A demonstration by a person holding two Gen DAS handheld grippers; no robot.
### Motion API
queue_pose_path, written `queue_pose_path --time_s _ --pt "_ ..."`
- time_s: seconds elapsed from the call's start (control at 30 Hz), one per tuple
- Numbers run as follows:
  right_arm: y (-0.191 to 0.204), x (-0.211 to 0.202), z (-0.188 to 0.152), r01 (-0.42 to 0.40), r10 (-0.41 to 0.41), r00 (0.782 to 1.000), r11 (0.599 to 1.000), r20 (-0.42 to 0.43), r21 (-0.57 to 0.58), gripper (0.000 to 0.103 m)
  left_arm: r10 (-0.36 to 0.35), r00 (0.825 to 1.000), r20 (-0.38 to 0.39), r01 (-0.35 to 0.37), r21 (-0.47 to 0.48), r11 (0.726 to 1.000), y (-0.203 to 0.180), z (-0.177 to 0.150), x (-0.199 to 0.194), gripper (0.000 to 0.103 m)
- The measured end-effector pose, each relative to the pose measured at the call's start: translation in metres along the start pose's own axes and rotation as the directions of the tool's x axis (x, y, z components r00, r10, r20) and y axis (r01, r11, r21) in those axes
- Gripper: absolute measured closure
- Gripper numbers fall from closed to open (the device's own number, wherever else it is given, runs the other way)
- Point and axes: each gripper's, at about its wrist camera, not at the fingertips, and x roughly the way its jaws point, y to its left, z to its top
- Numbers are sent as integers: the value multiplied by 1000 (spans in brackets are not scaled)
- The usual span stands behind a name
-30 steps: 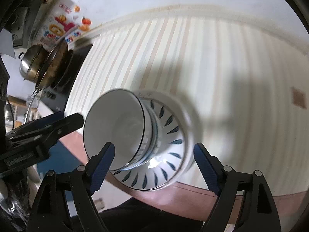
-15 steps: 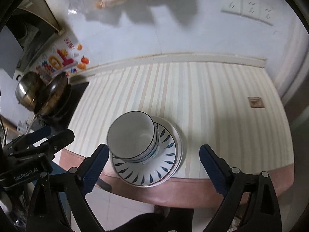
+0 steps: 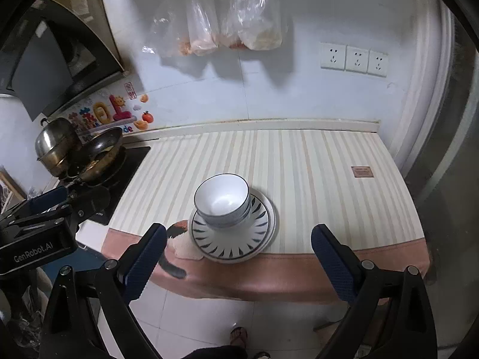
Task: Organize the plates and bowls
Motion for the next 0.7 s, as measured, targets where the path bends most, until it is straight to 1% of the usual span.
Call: queue_pose_path --time_s 0.13,0.33,0.43,0.53,0.7 --pt "-1 -34 -22 -7 8 1000 1000 30 -11 3 30 1000 8 -30 -36 999 4 -22 -29 3" --pt "-7 -86 -51 -2 4 997 999 74 -39 3 68 998 13 -67 -51 996 -4 -53 -62 3" --pt "-12 -107 -63 -7 11 996 999 91 -45 3 79 997 28 -77 -44 996 -10 -63 -74 3" --pt "-16 -123 -71 -6 11 994 999 106 -49 3 75 996 39 -73 -44 996 -14 -70 -84 3" --pt "-22 -138 -77 -9 14 993 999 115 -41 3 76 995 58 -74 -38 997 -16 -74 -95 3"
